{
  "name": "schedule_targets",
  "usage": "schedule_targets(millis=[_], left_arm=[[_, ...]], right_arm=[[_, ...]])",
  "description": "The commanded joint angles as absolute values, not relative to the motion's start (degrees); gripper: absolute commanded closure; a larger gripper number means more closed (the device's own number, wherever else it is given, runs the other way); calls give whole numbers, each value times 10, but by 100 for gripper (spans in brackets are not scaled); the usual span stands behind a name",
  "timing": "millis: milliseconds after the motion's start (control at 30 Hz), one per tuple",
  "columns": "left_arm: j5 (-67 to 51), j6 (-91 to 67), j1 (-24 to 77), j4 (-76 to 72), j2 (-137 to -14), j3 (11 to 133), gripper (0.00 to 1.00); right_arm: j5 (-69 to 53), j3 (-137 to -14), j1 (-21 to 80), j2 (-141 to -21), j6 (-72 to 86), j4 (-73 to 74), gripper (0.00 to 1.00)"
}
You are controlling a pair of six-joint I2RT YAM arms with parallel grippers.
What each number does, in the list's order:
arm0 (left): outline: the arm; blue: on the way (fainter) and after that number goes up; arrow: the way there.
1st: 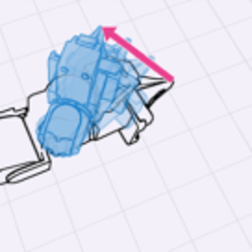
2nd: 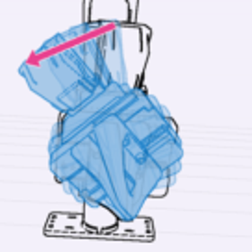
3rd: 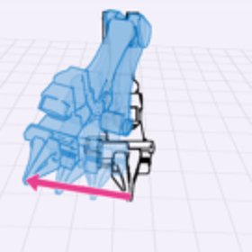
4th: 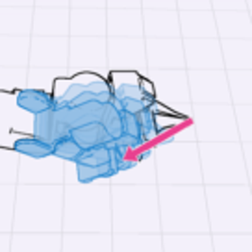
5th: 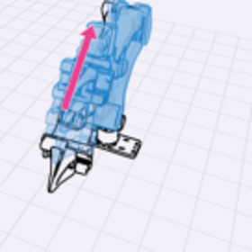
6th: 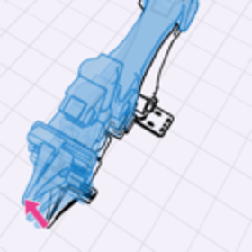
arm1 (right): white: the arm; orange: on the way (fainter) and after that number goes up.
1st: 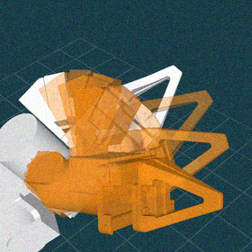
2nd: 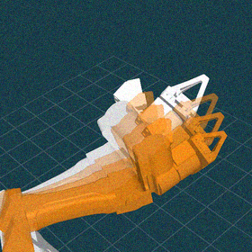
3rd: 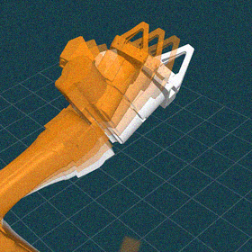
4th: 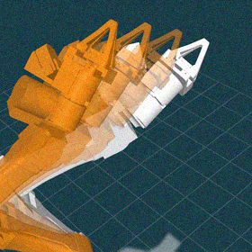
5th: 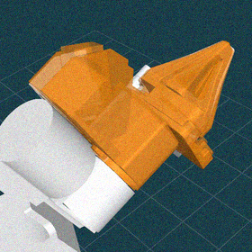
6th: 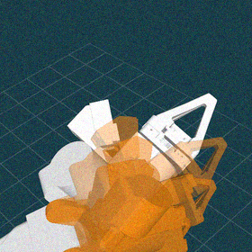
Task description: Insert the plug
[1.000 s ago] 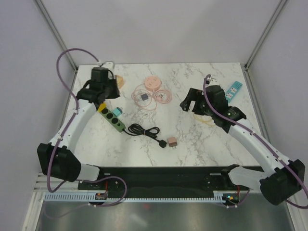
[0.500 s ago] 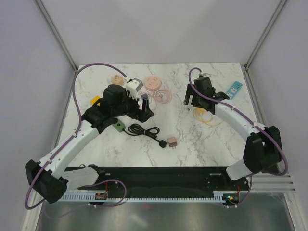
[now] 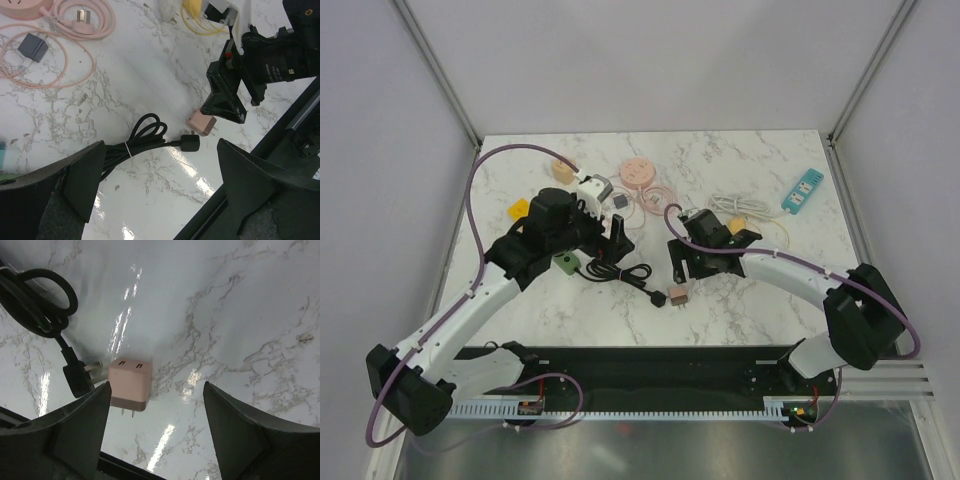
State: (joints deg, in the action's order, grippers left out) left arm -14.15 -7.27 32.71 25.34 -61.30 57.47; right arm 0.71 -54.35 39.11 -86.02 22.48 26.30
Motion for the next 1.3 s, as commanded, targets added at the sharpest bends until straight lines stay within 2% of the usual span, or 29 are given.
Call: schedule_targets(millis=[0, 100, 267, 433, 600, 667, 1267], left_arm=[[-154, -68, 325, 214, -599, 577, 0], [-118, -90, 322, 242, -623, 597, 1], [-196, -142, 284, 251, -658, 638, 5], [-213, -200, 240, 252, -660, 635, 9], [-402, -279, 126, 221, -666, 592, 17], [-424, -296, 95, 206, -658, 567, 17], [-409, -328, 81, 186, -661, 524, 18]], right_arm=[[12, -515, 400, -796, 234, 265, 19], [18, -477, 410, -771, 241, 265, 20], [25, -453, 418, -747, 248, 258, 17], [14, -454, 426, -741, 246, 252, 18], [11, -434, 444, -734, 247, 230, 18], [12, -425, 451, -737, 257, 215, 17], [80, -403, 502, -811, 277, 138, 19]])
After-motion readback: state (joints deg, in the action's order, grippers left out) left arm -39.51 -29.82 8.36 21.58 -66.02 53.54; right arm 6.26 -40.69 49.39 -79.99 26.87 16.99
